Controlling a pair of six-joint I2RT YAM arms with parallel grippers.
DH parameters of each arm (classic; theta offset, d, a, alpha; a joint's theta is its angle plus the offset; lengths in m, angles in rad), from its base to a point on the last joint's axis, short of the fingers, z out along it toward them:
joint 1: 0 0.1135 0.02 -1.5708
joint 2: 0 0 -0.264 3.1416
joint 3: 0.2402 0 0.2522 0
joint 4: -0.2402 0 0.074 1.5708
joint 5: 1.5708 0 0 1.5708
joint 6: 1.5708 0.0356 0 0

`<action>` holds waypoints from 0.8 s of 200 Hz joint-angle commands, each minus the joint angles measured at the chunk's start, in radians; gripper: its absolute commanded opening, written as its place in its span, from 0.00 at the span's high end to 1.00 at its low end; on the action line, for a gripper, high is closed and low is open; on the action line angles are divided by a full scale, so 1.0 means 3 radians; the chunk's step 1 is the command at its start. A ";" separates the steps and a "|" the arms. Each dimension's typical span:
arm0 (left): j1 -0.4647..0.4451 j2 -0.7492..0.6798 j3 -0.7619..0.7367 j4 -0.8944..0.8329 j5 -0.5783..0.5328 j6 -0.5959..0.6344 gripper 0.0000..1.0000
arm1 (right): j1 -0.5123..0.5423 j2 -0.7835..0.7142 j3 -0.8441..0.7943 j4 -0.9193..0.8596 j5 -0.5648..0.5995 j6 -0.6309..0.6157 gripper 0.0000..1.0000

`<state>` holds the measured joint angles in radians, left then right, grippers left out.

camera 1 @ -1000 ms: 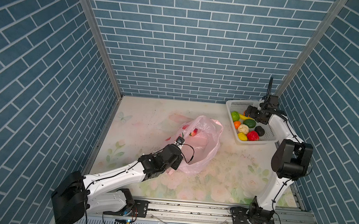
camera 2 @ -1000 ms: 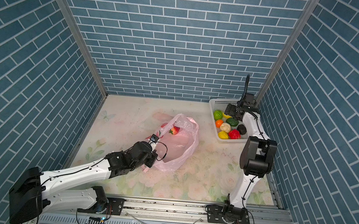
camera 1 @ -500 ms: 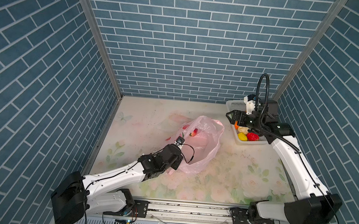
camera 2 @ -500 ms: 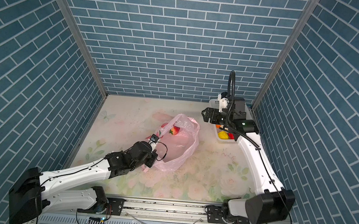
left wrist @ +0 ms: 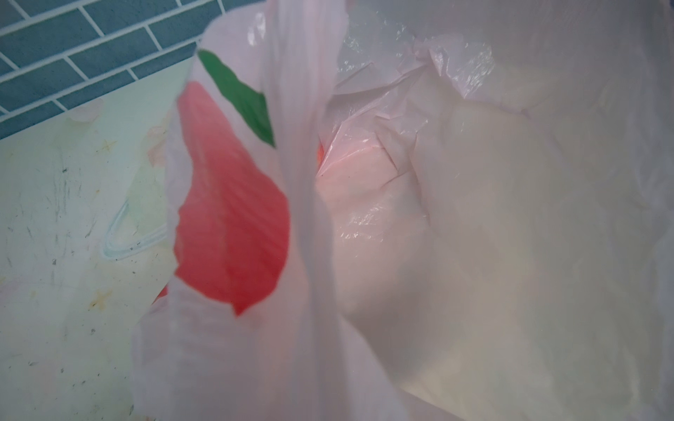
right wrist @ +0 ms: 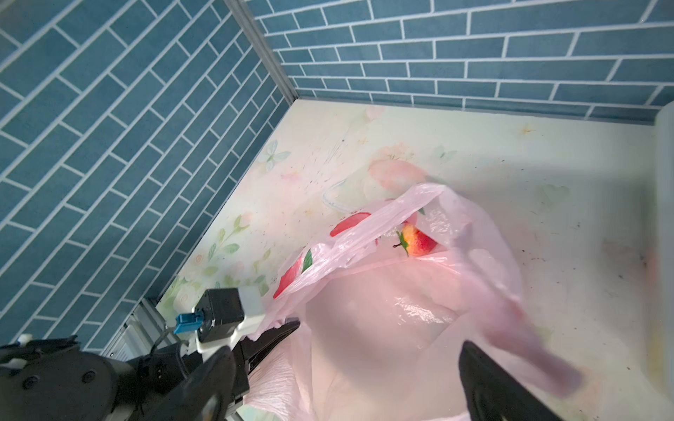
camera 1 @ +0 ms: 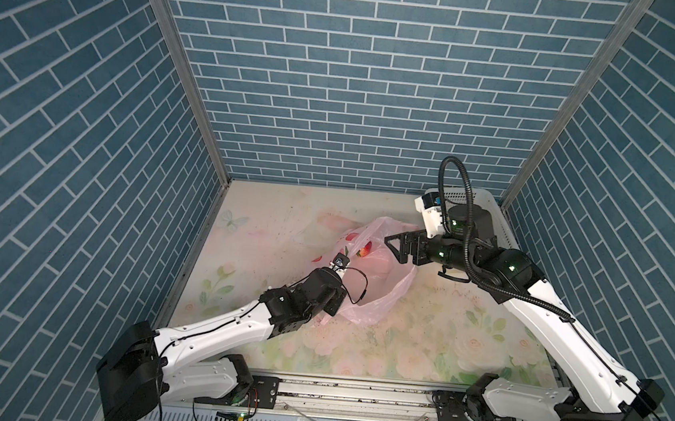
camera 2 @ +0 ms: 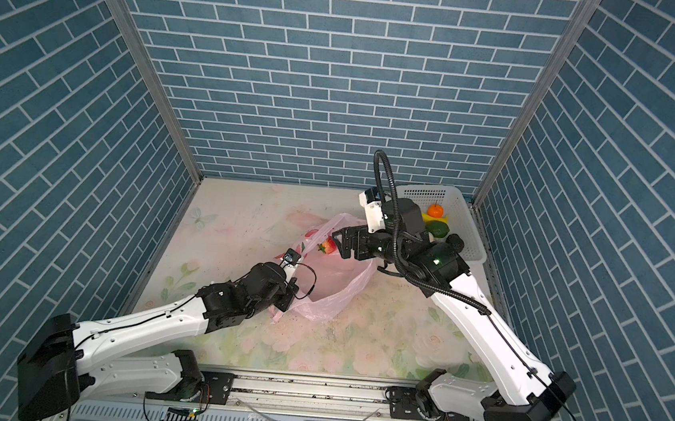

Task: Untie the knot of the plastic bag and take out the fruit
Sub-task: 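Move the empty right gripper back into the bag opening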

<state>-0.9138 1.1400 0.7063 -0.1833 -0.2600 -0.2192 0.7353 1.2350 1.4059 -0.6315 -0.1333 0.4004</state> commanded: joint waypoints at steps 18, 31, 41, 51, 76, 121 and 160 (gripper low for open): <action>0.0022 0.0011 0.0090 0.0043 0.0053 0.0021 1.00 | 0.0232 0.0204 -0.0163 0.0176 0.0133 -0.0010 0.07; 0.0023 0.0012 0.0090 0.0046 0.0057 0.0017 1.00 | 0.0286 0.0271 -0.0308 0.0289 0.0133 -0.0055 0.08; 0.0020 0.0017 0.0090 0.0052 0.0061 0.0016 1.00 | 0.0316 0.0322 -0.0437 0.0400 0.0133 -0.0082 0.08; 0.0019 0.0024 0.0089 0.0059 0.0069 0.0017 1.00 | 0.0338 0.0380 -0.0560 0.0520 0.0205 -0.0112 0.09; 0.0021 0.0037 0.0098 0.0079 0.0116 0.0004 1.00 | 0.0356 0.0549 -0.0806 0.0750 0.0214 -0.0182 0.12; 0.0022 0.0029 0.0060 0.0132 0.0176 -0.0047 1.00 | 0.0361 0.0831 -0.1235 0.1084 0.0227 -0.0202 0.17; 0.0020 0.0017 0.0064 0.0146 0.0192 -0.0049 1.00 | 0.0363 0.1015 -0.1488 0.1410 0.0250 -0.0098 0.20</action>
<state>-0.9138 1.1454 0.7124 -0.1539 -0.2142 -0.2283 0.8398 1.5154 1.0122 -0.3046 -0.0792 0.3649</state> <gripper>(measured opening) 0.044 0.805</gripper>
